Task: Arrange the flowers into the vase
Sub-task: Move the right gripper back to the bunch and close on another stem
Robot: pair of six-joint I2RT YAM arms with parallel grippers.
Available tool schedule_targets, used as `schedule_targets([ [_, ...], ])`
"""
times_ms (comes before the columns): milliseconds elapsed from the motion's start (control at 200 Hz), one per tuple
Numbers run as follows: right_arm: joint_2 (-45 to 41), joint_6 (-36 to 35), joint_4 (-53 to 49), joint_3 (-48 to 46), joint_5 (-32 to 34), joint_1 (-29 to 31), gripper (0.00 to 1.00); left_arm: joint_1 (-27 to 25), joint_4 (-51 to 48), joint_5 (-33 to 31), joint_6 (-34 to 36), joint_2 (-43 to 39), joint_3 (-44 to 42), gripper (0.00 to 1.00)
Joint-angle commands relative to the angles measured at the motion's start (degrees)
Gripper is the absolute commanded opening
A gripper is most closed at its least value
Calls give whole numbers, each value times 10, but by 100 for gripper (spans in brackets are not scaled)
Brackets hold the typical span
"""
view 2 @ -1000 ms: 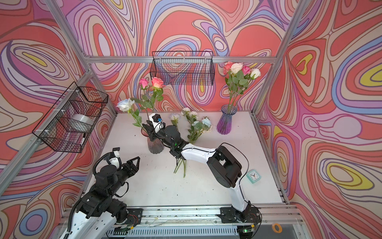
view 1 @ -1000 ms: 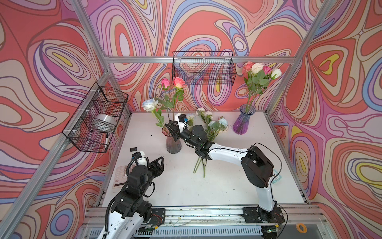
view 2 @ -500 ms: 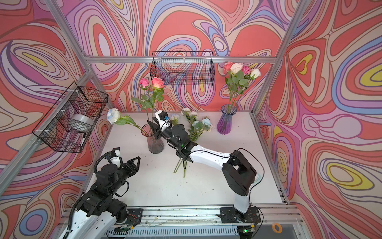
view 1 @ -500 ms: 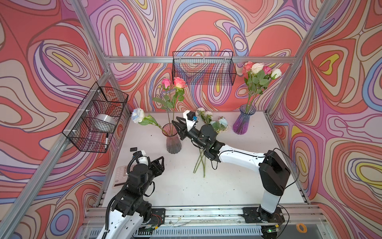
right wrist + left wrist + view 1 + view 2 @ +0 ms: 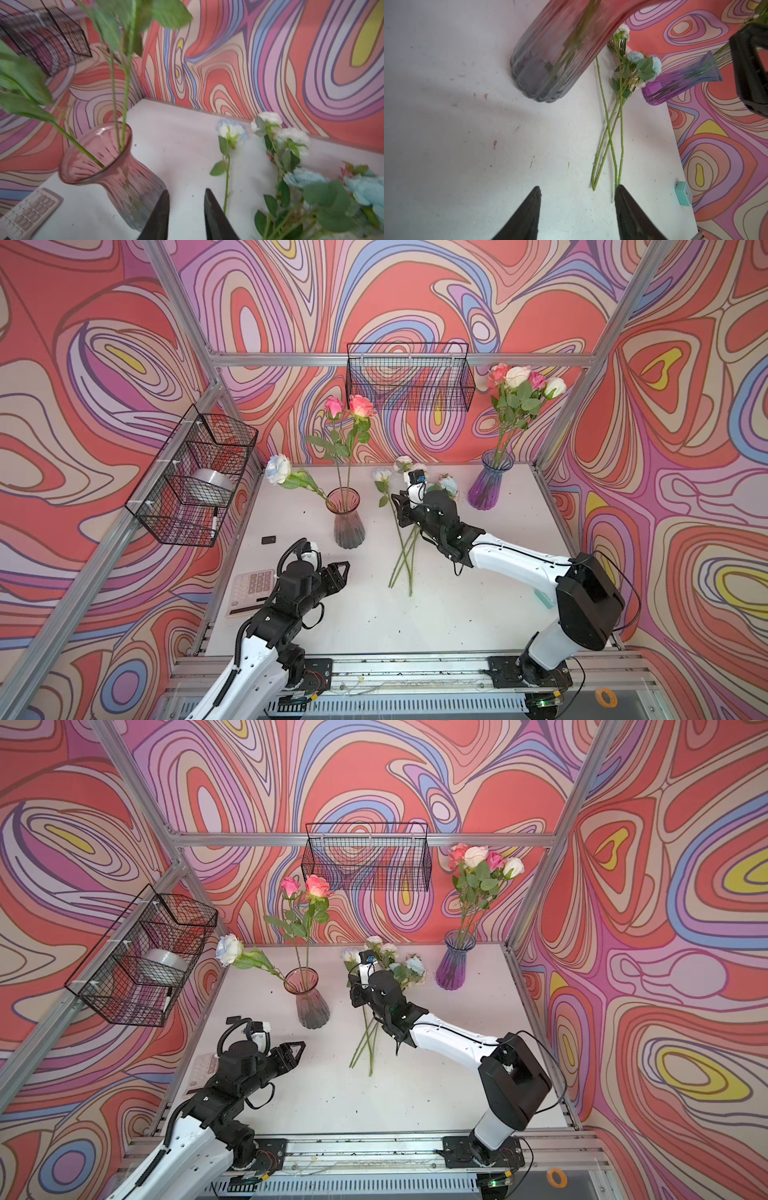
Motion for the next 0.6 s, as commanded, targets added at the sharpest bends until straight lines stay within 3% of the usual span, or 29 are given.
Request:
schedule_targets([
  [0, 56, 37, -118, 37, -67, -27, 27, -7, 103, 56, -32, 37, -23, 56],
  [210, 197, 34, -211, 153, -101, -35, 31, -12, 130, 60, -46, 52, -54, 56],
  [596, 296, 54, -271, 231, -63, -42, 32, -12, -112, -37, 32, -44, 23, 59],
])
